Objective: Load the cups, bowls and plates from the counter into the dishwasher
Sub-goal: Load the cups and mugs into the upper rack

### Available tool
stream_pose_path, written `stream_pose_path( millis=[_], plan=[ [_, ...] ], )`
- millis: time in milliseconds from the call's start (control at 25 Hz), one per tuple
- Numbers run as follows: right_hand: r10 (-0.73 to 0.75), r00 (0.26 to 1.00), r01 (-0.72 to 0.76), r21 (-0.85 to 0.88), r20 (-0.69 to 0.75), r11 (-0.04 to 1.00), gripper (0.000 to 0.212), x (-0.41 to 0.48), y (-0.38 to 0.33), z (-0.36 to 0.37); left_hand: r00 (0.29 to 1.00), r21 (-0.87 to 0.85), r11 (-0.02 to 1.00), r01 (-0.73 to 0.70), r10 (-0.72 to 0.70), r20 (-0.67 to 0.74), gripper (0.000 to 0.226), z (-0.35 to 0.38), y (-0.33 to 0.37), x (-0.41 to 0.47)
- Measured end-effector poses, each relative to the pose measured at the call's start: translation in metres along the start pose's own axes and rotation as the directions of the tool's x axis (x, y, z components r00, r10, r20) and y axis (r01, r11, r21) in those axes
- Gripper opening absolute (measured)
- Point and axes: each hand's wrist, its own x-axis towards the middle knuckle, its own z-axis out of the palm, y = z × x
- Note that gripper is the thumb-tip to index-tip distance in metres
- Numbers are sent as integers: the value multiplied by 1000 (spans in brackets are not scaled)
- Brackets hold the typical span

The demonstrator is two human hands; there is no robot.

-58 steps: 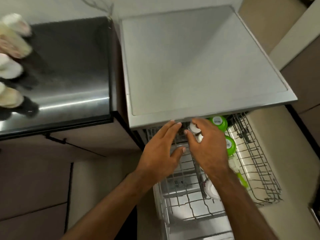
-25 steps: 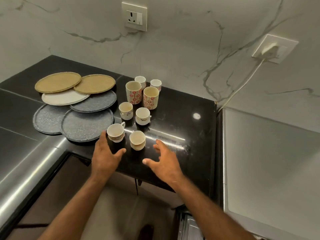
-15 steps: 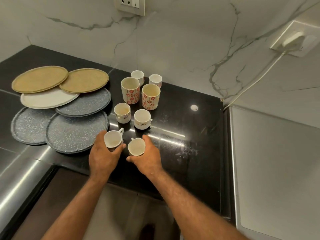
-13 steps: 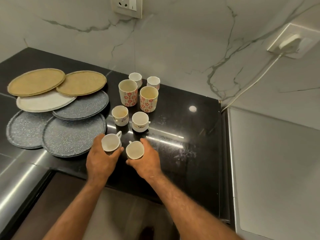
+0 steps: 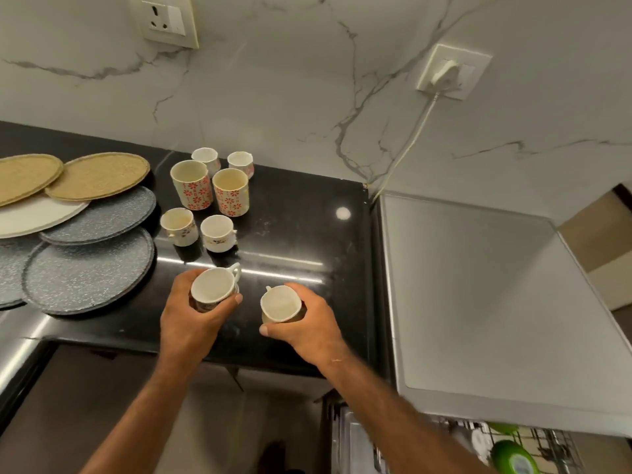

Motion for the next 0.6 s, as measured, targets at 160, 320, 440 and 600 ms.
stream_pose_path(
  millis=[160, 320, 440, 600],
  plan=[
    [-45, 998, 49, 64, -54, 997, 70, -74, 20, -68, 982, -113, 989, -98, 115, 152, 67, 35, 53, -61],
    [-3, 989, 29, 173, -150, 985, 76, -155, 54, -127, 935, -189, 973, -130, 184, 304, 65, 72, 86, -128],
    [80, 974, -21, 268, -213, 963, 83, -215, 85, -159, 891, -195, 971, -137, 207, 403, 63, 99, 100, -174],
    [208, 942, -89, 400, -265, 912, 82, -278, 134, -186, 820, -155, 979, -134, 198, 537, 69, 138, 106, -234]
  ],
)
